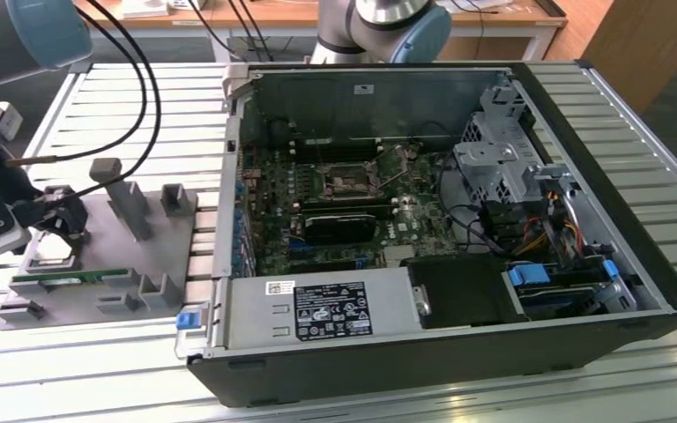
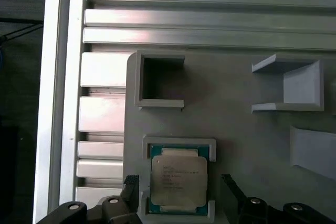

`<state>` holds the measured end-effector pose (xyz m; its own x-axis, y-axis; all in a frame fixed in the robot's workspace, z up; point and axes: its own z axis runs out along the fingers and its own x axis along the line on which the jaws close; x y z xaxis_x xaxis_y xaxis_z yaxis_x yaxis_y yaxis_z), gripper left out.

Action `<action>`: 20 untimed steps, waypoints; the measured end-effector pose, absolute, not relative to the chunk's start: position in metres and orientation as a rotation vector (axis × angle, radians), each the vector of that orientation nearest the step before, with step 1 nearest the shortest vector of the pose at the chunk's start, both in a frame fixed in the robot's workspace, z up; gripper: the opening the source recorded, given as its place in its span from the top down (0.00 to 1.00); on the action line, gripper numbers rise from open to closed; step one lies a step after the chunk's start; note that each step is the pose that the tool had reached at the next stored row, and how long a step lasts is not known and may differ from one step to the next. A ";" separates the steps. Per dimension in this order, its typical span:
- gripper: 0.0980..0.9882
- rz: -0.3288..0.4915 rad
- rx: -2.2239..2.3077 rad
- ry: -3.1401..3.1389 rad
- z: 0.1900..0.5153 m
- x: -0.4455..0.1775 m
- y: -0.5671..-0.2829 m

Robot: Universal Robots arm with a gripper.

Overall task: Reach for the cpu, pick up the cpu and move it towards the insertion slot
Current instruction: 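Pick up the cpu and move it towards the insertion slot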

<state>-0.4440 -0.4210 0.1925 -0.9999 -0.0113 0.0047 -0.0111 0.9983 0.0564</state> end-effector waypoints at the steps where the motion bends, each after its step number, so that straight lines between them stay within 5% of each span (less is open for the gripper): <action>1: 0.26 -0.088 0.017 -3.135 0.192 -0.444 -0.421; 2: 0.35 -0.088 0.018 -3.135 0.191 -0.444 -0.421; 17: 0.35 -0.088 0.017 -3.135 0.181 -0.446 -0.417; 20: 0.44 -0.089 0.018 -3.135 0.181 -0.446 -0.416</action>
